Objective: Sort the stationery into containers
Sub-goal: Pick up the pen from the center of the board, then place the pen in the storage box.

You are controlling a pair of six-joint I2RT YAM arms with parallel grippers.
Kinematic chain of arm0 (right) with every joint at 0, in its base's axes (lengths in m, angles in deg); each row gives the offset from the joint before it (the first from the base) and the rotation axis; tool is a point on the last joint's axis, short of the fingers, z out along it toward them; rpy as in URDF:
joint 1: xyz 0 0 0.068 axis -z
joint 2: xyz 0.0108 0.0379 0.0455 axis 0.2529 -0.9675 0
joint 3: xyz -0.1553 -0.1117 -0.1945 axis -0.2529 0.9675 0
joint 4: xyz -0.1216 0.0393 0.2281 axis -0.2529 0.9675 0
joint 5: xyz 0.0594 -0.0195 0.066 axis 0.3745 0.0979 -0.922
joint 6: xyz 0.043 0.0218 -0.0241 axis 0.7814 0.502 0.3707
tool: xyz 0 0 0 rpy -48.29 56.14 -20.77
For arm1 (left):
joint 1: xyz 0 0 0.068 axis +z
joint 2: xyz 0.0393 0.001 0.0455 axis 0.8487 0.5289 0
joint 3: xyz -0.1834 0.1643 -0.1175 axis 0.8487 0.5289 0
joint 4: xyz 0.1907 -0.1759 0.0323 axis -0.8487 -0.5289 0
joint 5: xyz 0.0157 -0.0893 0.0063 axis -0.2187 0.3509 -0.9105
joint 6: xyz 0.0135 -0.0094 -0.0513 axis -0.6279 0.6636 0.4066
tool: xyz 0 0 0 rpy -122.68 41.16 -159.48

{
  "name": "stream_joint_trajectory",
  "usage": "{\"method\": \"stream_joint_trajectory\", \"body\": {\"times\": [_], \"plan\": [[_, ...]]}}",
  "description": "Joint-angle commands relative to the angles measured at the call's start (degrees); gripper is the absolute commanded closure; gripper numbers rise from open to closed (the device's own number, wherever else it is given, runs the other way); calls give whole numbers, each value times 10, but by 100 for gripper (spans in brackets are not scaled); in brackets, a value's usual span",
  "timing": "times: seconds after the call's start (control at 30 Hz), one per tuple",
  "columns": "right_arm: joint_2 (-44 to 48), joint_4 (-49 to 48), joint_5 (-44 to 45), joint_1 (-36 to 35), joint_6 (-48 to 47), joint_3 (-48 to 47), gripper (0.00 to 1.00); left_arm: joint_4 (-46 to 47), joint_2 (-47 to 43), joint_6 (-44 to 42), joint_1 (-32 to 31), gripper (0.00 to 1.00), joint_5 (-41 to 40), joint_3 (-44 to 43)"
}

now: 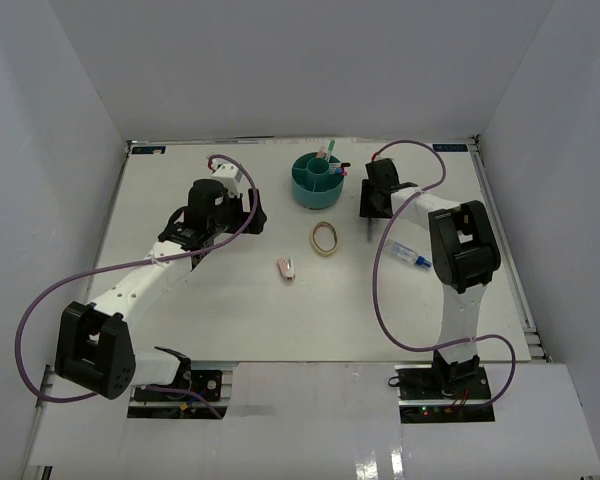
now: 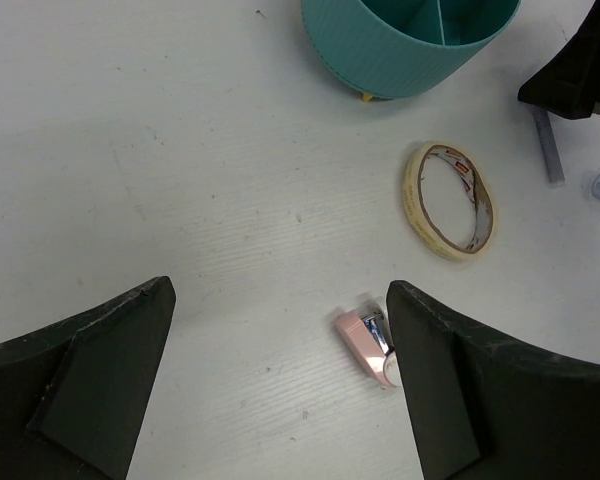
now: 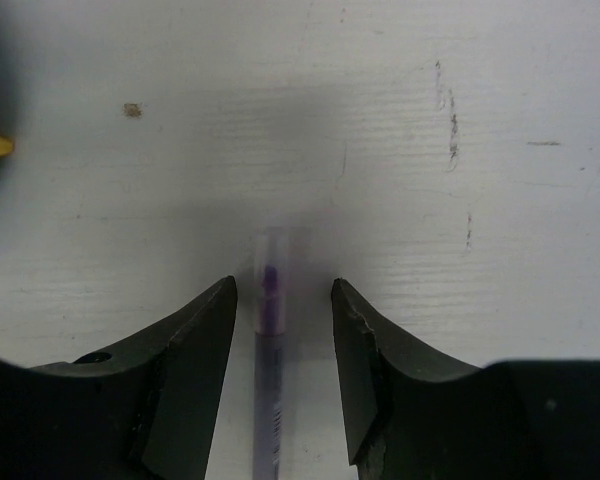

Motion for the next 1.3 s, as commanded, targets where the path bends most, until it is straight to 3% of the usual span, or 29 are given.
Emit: {"method": "stream_joint_trajectory", "body": {"times": [0.0, 0.2, 0.47, 0.73, 0.97, 1.1, 1.27], "plan": [[-10, 12, -11, 1, 8, -26, 51, -3, 0, 3, -1, 2, 12, -23], [-15, 13, -12, 1, 7, -26, 63, -3, 0, 4, -1, 2, 17, -24], [17, 16, -20, 1, 6, -12, 92, -1, 0, 5, -1, 2, 31, -23], [181, -47, -96, -4, 12, 93, 92, 13, -1, 6, -2, 2, 142, -32], [304, -194, -236, -25, 33, 190, 92, 39, 9, 0, -18, 2, 247, -41], [330, -289, -259, -34, 46, 203, 92, 33, -7, -6, -30, 2, 244, -43], [316, -385, -256, -37, 51, 181, 92, 26, -59, -20, -30, 2, 131, -16]]}}
